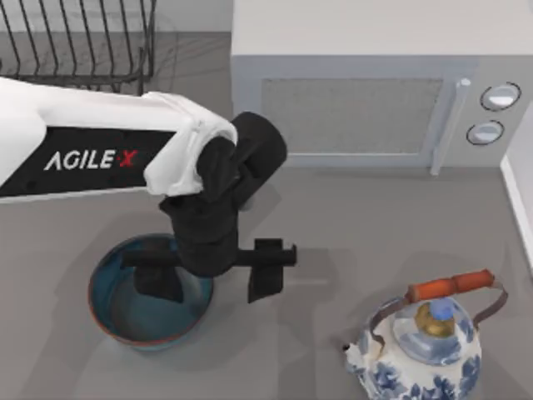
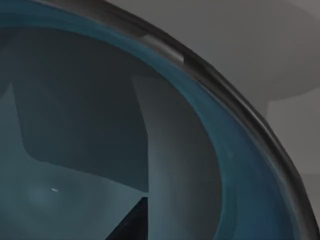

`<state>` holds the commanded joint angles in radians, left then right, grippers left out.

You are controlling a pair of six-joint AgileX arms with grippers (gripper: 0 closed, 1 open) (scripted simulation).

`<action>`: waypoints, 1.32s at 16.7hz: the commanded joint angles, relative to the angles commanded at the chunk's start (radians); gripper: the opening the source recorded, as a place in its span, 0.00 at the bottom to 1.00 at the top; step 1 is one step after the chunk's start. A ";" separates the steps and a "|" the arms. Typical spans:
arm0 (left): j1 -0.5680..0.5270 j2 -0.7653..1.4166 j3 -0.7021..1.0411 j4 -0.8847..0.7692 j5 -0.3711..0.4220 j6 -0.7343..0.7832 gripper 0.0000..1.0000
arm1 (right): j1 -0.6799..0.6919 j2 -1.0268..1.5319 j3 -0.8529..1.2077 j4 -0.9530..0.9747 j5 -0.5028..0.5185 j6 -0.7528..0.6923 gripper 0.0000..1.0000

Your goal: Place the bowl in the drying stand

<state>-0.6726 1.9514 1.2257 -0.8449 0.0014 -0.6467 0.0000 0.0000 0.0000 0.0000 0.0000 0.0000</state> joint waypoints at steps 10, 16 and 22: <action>0.000 0.000 0.000 0.000 0.000 0.000 0.00 | 0.000 0.000 0.000 0.000 0.000 0.000 1.00; 0.000 0.000 0.000 0.000 0.000 0.000 0.00 | 0.000 0.000 0.000 0.000 0.000 0.000 1.00; -0.006 -0.002 0.115 -0.116 0.000 -0.006 0.00 | 0.000 0.000 0.000 0.000 0.000 0.000 1.00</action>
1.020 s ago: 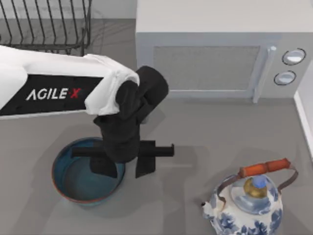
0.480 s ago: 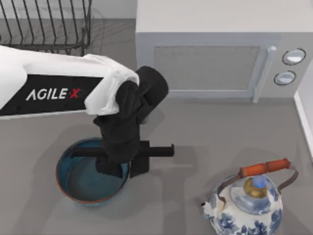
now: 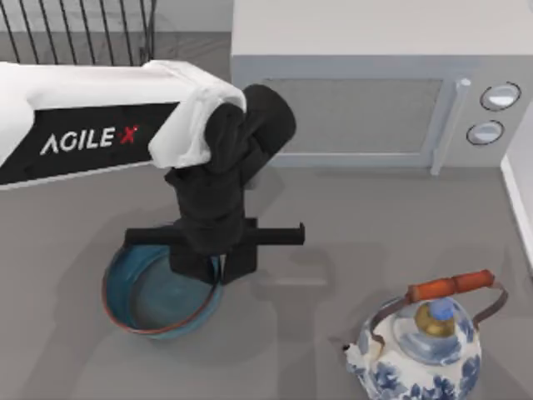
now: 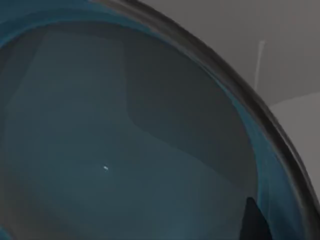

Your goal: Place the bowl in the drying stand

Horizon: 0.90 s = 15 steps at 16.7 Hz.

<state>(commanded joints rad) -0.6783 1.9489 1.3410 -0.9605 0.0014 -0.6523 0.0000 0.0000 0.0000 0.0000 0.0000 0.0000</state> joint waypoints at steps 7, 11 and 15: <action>-0.005 -0.030 0.431 -0.499 0.000 -0.007 0.00 | 0.000 0.000 0.000 0.000 0.000 0.000 1.00; -0.002 -0.065 0.586 -0.657 0.000 -0.004 0.00 | 0.000 0.000 0.000 0.000 0.000 0.000 1.00; -0.001 -0.071 0.602 -0.673 0.000 -0.003 0.00 | 0.000 0.000 0.000 0.000 0.000 0.000 1.00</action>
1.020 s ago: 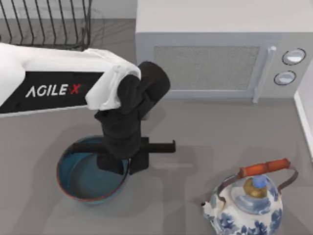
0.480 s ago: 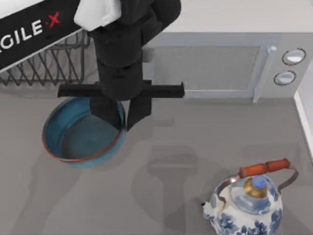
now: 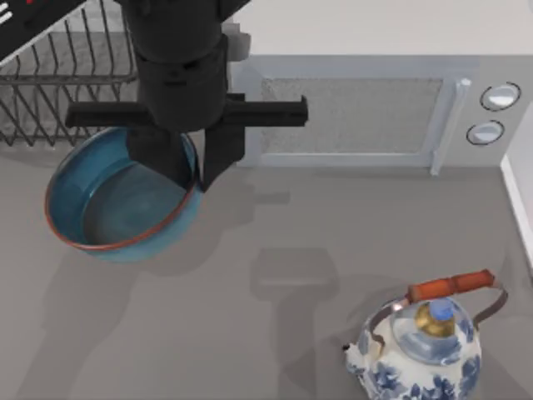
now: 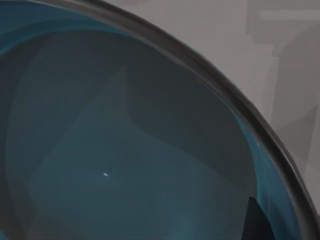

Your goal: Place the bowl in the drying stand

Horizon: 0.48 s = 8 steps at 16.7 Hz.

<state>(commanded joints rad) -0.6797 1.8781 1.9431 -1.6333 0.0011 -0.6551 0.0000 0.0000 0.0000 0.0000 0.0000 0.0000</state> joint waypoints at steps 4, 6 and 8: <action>0.025 -0.025 -0.021 0.035 0.005 0.019 0.00 | 0.000 0.000 0.000 0.000 0.000 0.000 1.00; 0.075 -0.081 -0.062 0.105 0.016 0.054 0.00 | 0.000 0.000 0.000 0.000 0.000 0.000 1.00; 0.148 -0.163 -0.125 0.213 0.033 0.107 0.00 | 0.000 0.000 0.000 0.000 0.000 0.000 1.00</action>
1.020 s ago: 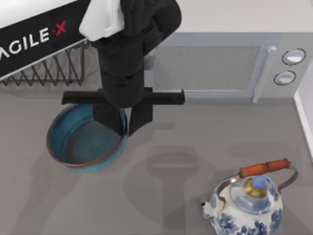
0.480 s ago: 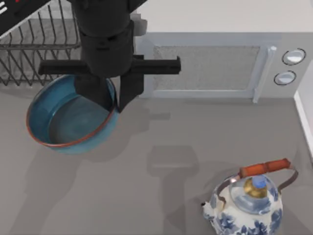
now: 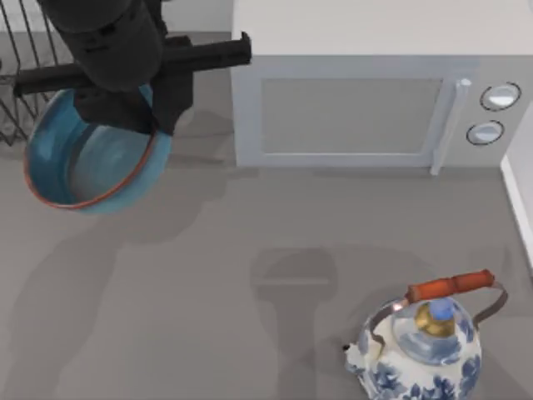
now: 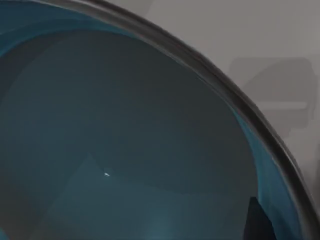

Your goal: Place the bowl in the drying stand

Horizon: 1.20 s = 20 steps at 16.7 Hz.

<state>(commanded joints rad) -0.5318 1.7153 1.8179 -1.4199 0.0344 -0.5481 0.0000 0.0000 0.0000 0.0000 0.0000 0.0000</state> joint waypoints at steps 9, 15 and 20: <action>0.452 -0.495 -0.456 0.799 0.103 0.359 0.00 | 0.000 0.000 0.000 0.000 0.000 0.000 1.00; 0.683 -0.789 -0.678 1.157 0.165 0.540 0.00 | 0.000 0.000 0.000 0.000 0.000 0.000 1.00; 0.713 -0.825 -0.704 1.194 0.173 0.561 0.00 | 0.000 0.000 0.000 0.000 0.000 0.000 1.00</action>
<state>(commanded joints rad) 0.1811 0.8904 1.1136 -0.2256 0.2070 0.0126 0.0000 0.0000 0.0000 0.0000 0.0000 0.0000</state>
